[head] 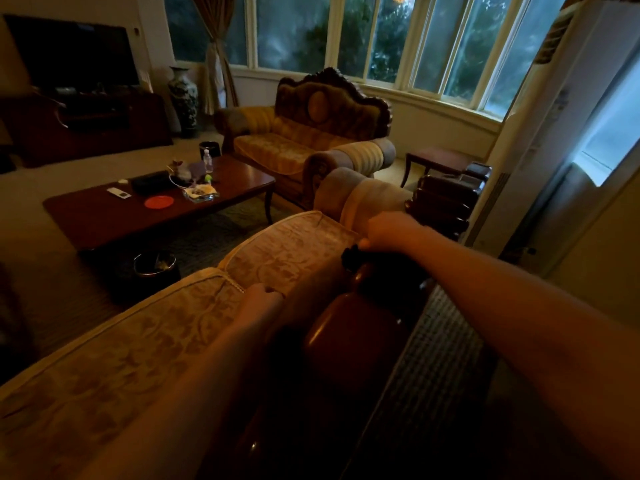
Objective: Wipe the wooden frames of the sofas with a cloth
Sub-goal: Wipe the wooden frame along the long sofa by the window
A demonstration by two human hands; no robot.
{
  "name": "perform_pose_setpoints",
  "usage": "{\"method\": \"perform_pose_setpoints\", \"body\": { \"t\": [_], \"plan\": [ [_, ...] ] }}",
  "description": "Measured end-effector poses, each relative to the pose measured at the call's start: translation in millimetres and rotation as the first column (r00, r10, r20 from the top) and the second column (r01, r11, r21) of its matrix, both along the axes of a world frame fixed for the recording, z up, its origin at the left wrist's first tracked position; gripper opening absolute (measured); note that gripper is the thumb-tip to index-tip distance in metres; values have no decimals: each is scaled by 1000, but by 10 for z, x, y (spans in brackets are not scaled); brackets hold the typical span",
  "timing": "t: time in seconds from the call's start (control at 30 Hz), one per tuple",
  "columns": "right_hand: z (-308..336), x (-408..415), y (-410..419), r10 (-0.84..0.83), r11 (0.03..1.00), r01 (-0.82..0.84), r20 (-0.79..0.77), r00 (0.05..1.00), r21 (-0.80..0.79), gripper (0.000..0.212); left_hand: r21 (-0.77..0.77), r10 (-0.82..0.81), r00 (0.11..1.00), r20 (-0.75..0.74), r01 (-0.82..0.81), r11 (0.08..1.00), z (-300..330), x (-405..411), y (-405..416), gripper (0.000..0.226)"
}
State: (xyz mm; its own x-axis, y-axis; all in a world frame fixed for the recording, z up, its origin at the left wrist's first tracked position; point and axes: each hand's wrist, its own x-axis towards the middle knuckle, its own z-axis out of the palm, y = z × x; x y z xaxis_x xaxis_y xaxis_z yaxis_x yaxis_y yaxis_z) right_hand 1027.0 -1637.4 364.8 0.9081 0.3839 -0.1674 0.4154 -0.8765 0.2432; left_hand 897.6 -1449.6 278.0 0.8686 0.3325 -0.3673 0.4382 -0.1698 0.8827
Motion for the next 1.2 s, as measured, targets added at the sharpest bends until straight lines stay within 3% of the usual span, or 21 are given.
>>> {"method": "perform_pose_setpoints", "body": {
  "t": [0.1,0.2,0.3,0.37,0.5,0.63,0.73,0.83,0.9,1.0,1.07,1.2],
  "plan": [
    [-222,-462,233,115,978,-107,-37,993,179,28,-38,12,1000,14,-12,999,54,105,-185,22],
    [-441,-921,322,324,884,-295,-20,946,362,28,-70,38,996,78,-32,997,132,206,-283,23],
    [-434,-650,112,384,869,-382,60,922,315,29,-35,45,989,138,-41,999,195,264,-303,22],
    [-407,-421,-46,335,873,-383,200,921,301,30,23,23,989,145,-26,999,223,271,-311,20],
    [-560,-496,-121,80,762,-356,468,880,540,21,-12,-73,989,131,75,997,282,239,-413,17],
    [-799,-1066,-72,-233,533,-288,465,854,795,14,2,-189,968,162,191,982,323,292,-581,17],
    [-921,-1314,-261,-406,502,-264,494,769,824,11,63,-298,934,197,291,955,400,345,-723,22],
    [-918,-1105,-449,-482,524,-315,580,657,792,22,136,-358,897,261,333,933,521,372,-888,27],
    [-870,-800,-544,-603,495,-268,549,579,827,22,168,-422,856,300,388,906,533,388,-1000,35],
    [-781,-429,-678,-824,232,-128,265,501,964,17,445,-599,785,159,485,753,367,379,-1153,58],
    [-774,-418,-649,-811,157,-168,224,541,973,24,594,-606,791,77,452,665,292,420,-1195,63],
    [-985,-1003,-283,-629,152,-230,273,728,961,43,585,-614,761,207,407,701,277,435,-1170,57]
  ]
}}
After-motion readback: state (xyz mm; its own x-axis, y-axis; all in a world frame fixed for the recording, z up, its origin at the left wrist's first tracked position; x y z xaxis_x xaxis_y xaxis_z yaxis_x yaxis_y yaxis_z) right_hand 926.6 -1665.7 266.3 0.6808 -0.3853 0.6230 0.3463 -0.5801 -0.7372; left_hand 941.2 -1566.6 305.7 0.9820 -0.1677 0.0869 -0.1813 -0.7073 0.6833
